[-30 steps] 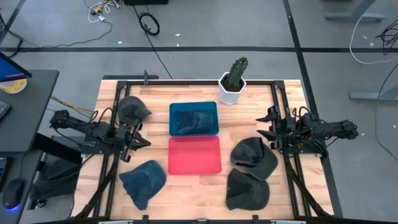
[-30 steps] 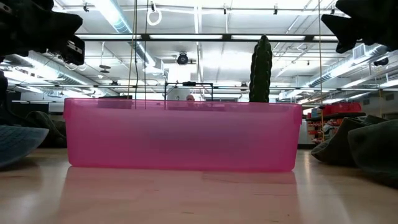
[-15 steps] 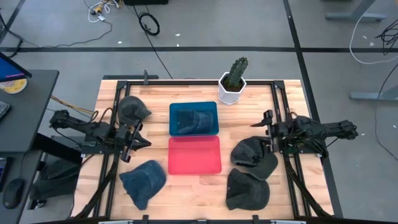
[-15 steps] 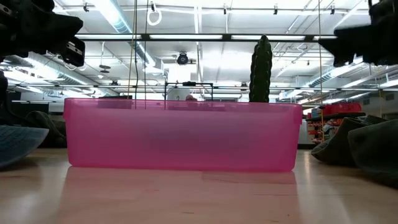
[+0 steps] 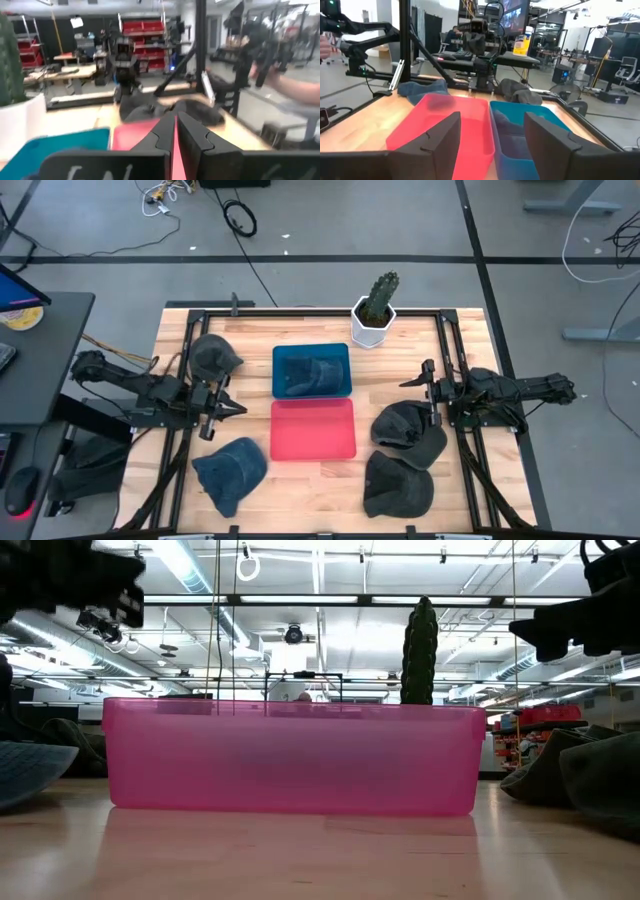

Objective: Pick & Place hat
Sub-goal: Put the blue cap into the blue bin, then put the top black cap into the pink bin

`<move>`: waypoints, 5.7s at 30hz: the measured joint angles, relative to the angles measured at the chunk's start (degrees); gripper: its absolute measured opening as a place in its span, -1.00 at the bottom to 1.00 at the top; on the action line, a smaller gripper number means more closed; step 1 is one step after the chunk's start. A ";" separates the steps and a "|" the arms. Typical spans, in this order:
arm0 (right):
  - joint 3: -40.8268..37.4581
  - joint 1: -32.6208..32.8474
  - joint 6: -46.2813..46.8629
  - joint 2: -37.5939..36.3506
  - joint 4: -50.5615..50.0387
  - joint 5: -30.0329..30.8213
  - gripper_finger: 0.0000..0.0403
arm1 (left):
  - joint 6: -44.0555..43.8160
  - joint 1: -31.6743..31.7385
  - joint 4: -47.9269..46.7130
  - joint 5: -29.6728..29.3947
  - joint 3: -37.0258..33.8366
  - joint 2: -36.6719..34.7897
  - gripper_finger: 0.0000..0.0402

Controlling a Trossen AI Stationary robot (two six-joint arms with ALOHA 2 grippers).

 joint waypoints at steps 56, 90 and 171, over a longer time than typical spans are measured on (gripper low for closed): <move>0.02 0.00 -0.26 0.01 -0.07 -0.07 0.09 | -11.59 -27.97 -73.09 2.23 62.44 78.98 -0.02; 0.02 0.00 -0.27 0.03 -0.09 -0.07 0.09 | -6.81 -28.14 -83.91 8.64 65.80 88.89 -0.97; 0.04 0.02 -0.26 0.03 -0.07 -0.07 0.09 | 80.34 14.13 -54.08 -33.58 82.00 100.88 -0.29</move>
